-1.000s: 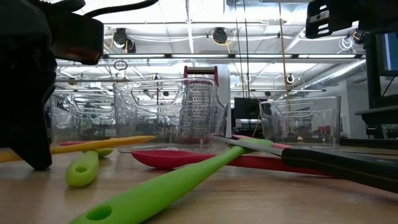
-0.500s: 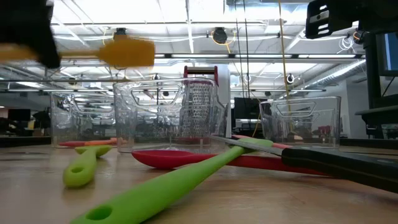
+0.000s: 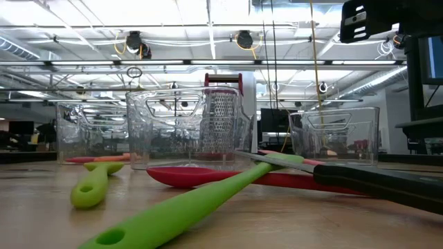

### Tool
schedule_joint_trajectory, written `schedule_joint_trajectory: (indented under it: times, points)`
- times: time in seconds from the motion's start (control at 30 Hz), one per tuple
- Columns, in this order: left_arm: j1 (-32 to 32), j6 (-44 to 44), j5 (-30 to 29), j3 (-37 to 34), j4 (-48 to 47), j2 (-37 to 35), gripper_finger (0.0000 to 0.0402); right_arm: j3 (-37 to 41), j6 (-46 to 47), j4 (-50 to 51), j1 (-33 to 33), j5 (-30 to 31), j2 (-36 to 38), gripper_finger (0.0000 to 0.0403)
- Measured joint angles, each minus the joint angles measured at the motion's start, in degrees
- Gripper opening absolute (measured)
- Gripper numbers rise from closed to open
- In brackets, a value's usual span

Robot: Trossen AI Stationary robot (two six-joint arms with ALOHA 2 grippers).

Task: Pick & Place Kitchen Items
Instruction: Put the yellow spatula into the left transparent bin

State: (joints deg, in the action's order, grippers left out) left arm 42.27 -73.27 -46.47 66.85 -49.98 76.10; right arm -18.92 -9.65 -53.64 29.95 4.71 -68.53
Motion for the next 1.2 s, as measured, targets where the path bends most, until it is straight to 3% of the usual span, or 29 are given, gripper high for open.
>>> schedule_joint_trajectory:
  times: [0.3, 0.6, 1.2]
  points:
    - [-8.37, -2.23, -2.90, 0.00, -14.55, -7.26, 0.0004, 0.00, 0.00, 0.34, 0.00, 0.00, 0.00, 0.0089]
    - [-20.81, -2.04, -2.70, 0.00, -23.68, -10.12, 0.0004, 0.00, -0.02, 0.36, 0.00, 0.00, 0.00, 0.0089]
    - [-44.63, 5.82, 13.84, 0.00, -26.85, -10.13, 0.0003, 0.00, -9.47, 3.86, 0.00, 0.17, 0.00, 0.0089]
